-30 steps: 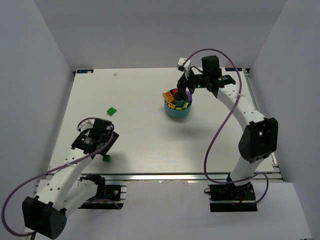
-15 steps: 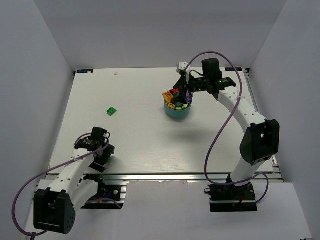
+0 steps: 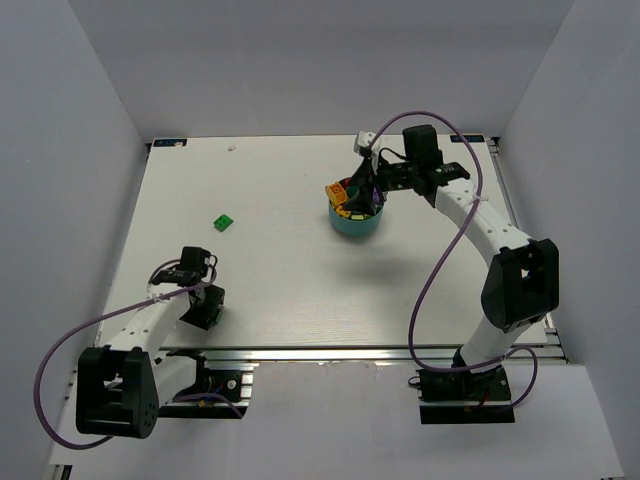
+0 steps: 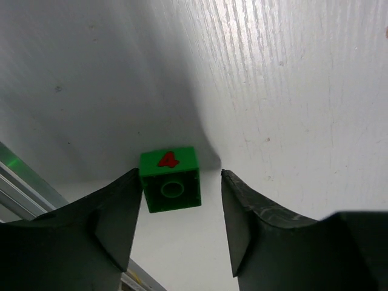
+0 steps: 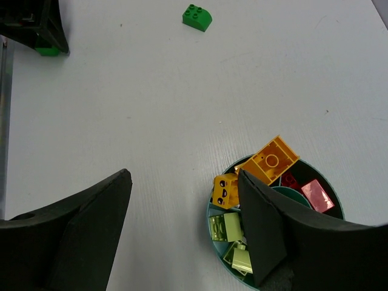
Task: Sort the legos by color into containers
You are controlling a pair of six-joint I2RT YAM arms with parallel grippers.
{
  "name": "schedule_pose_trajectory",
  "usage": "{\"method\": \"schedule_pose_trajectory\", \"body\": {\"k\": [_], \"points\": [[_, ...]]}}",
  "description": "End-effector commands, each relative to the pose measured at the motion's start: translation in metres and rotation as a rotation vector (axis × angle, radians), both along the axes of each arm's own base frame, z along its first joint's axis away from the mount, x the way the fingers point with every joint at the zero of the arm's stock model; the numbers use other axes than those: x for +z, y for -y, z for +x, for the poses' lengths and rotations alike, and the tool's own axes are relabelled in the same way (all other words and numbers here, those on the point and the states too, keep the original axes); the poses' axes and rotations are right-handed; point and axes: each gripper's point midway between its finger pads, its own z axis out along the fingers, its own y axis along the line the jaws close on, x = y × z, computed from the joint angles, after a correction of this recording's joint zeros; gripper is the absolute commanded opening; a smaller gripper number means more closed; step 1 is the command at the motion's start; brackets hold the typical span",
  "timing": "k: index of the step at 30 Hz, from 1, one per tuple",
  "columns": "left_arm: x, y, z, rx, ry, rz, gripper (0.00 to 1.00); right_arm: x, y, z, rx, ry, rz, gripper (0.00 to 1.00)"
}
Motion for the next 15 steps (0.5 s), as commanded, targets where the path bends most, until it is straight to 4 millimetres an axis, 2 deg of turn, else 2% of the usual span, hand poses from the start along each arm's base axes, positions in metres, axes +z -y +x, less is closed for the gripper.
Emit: {"method": "schedule_pose_trajectory", "body": {"k": [1, 4, 5, 7, 9, 12, 15], "points": [[0.012, -0.008, 0.014, 0.009, 0.056, 0.034, 0.64, 0.029, 0.003, -0.005, -0.003, 0.074, 0.04, 0.76], [0.016, -0.007, 0.018, -0.005, 0.073, 0.032, 0.51, 0.028, 0.003, -0.006, -0.002, 0.071, 0.039, 0.76], [0.02, -0.004, 0.023, -0.017, 0.092, 0.019, 0.41, 0.028, 0.003, -0.006, -0.003, 0.069, 0.04, 0.76], [0.026, -0.002, 0.03, -0.046, 0.114, 0.013, 0.3, 0.029, 0.003, -0.006, -0.007, 0.073, 0.038, 0.76], [0.042, 0.003, 0.046, -0.099, 0.173, 0.001, 0.15, 0.033, 0.003, -0.004, -0.017, 0.086, 0.043, 0.74], [0.073, 0.017, 0.076, -0.173, 0.307, -0.046, 0.0, 0.036, 0.005, 0.003, -0.07, 0.069, 0.049, 0.68], [0.105, 0.032, 0.106, -0.268, 0.466, -0.083, 0.0, 0.043, 0.006, 0.013, -0.129, 0.059, 0.066, 0.56]]}}
